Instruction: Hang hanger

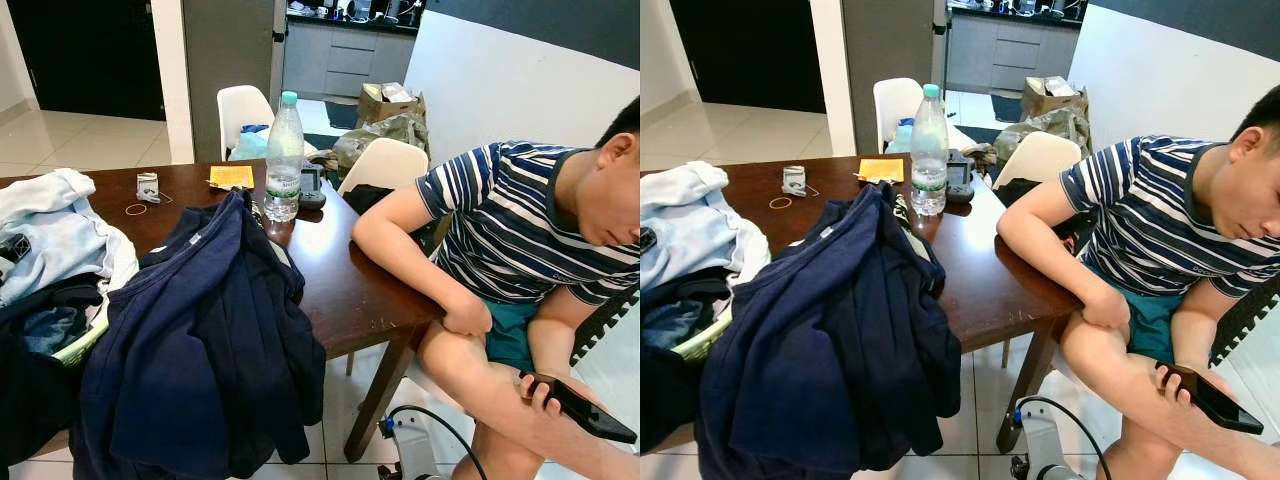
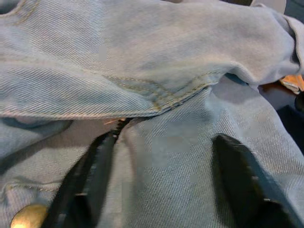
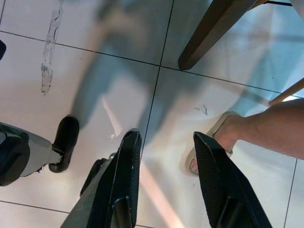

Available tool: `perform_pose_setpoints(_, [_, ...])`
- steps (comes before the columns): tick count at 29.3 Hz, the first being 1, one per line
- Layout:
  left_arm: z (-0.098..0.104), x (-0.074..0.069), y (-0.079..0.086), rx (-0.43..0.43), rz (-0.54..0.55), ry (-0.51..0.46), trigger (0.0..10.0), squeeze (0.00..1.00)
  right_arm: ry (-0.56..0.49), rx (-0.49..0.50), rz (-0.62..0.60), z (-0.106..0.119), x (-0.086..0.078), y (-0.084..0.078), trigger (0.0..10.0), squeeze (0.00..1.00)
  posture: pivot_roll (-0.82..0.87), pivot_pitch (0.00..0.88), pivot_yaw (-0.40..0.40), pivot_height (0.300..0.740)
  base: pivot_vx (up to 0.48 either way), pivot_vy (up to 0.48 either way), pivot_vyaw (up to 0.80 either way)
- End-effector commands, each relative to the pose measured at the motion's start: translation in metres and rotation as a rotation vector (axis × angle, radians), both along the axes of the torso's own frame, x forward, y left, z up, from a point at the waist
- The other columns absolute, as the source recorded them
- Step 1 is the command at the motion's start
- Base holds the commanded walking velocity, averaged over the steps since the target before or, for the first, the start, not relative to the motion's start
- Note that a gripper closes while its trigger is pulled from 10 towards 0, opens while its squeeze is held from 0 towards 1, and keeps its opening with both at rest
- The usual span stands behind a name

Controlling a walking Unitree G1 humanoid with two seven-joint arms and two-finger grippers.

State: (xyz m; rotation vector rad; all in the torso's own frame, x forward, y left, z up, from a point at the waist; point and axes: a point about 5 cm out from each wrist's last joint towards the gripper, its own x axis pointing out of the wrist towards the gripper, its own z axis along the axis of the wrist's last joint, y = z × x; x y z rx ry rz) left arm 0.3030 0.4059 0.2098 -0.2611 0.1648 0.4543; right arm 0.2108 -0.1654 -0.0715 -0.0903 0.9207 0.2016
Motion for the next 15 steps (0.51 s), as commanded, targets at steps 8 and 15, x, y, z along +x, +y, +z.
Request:
perform_pose_setpoints(8, [-0.006, 0.001, -0.005, -0.031, 0.01, 0.016, 0.0, 0.0, -0.018, -0.005, 0.006, 0.002, 0.003, 0.001, 10.0, 0.0, 0.16, 0.0, -0.085, 0.74, 0.0, 0.0, 0.0])
perform_pose_setpoints(15, [0.012, -0.003, -0.002, 0.119, 0.045, -0.021, 0.0, 0.0, -0.021, -0.002, 0.001, 0.003, 0.005, 0.002, 10.0, 0.0, 0.16, 0.0, -0.08, 0.74, 0.0, 0.0, 0.0])
